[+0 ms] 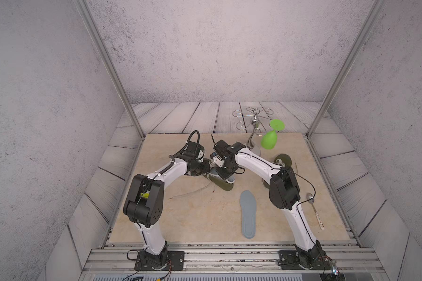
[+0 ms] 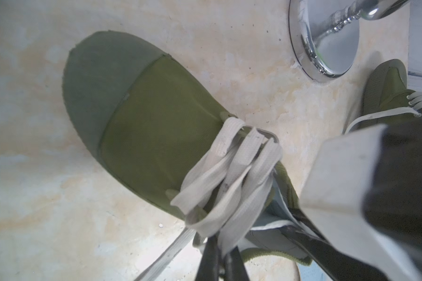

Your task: Insert the insole into the shoe

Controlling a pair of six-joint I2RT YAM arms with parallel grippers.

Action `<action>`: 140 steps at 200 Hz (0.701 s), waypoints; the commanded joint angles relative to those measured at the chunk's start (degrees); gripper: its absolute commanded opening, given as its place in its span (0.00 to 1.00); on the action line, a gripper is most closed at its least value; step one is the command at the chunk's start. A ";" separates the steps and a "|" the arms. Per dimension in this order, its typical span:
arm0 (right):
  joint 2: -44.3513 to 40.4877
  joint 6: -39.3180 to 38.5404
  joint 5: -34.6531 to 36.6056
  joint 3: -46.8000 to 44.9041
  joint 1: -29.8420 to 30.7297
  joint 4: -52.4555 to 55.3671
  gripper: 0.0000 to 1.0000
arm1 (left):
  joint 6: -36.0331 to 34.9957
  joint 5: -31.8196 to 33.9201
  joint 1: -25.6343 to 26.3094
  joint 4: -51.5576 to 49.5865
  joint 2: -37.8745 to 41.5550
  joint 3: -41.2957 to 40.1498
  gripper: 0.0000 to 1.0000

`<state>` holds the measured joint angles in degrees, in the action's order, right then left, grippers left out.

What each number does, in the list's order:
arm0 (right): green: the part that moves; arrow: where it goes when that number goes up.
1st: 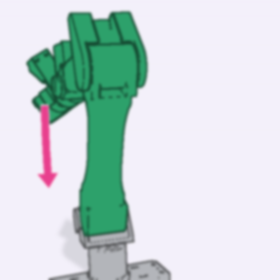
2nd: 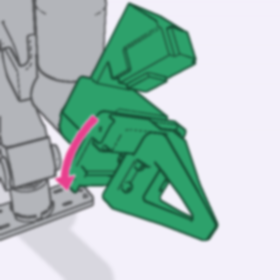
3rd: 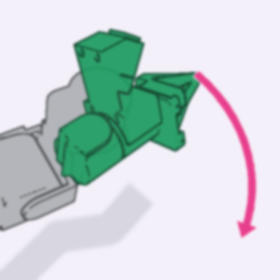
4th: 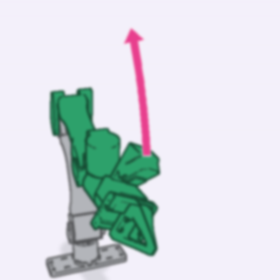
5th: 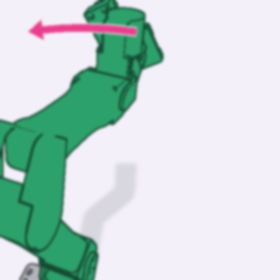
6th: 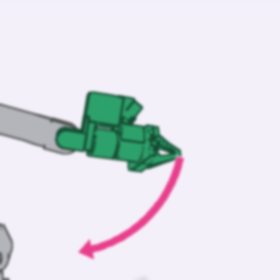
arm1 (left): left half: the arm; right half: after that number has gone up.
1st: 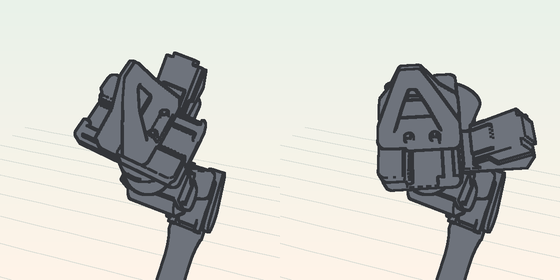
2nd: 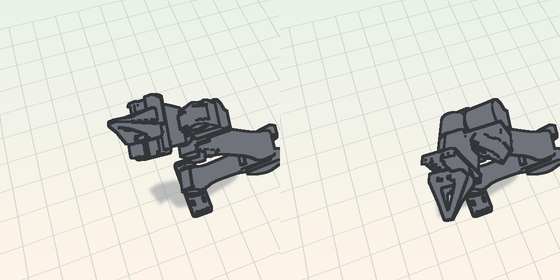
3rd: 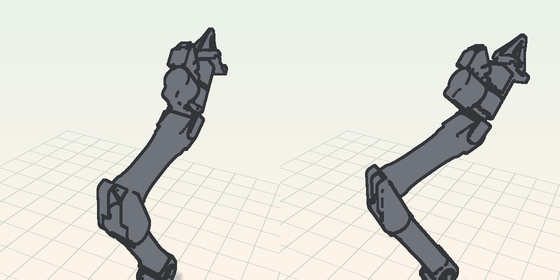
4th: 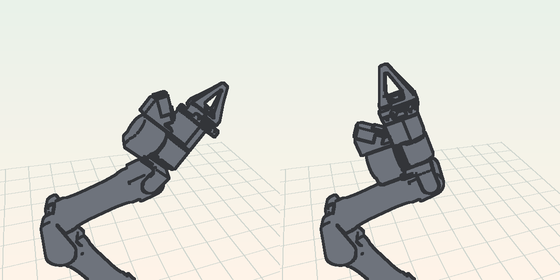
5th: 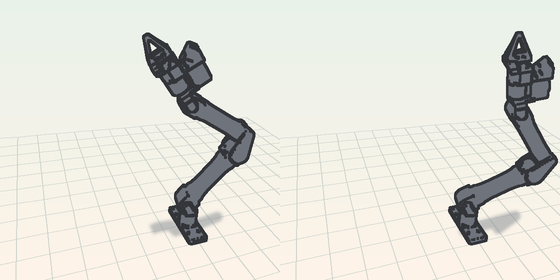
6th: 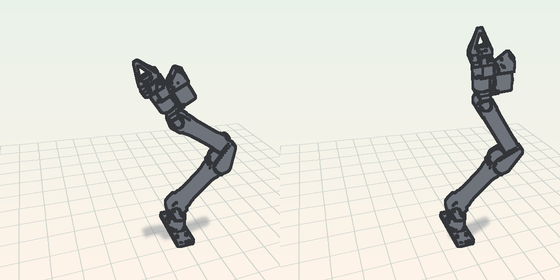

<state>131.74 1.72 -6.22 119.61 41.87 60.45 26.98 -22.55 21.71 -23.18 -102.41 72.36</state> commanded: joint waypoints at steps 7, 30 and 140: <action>-3.70 2.26 -4.02 -0.05 0.06 -3.01 0.02 | 3.95 -5.59 0.35 1.94 0.83 -0.05 0.00; -3.02 3.69 -4.65 1.17 0.06 -2.75 0.02 | 5.26 -6.84 0.35 4.08 0.79 -1.89 0.00; -4.80 -1.49 -2.22 -4.61 -0.03 -15.15 0.01 | 3.80 -10.63 -0.34 5.26 -1.66 -0.87 0.00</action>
<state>131.50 3.44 -8.99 116.44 41.80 53.10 31.53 -27.68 21.08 -18.81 -102.45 69.56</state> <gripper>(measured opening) 0.118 0.063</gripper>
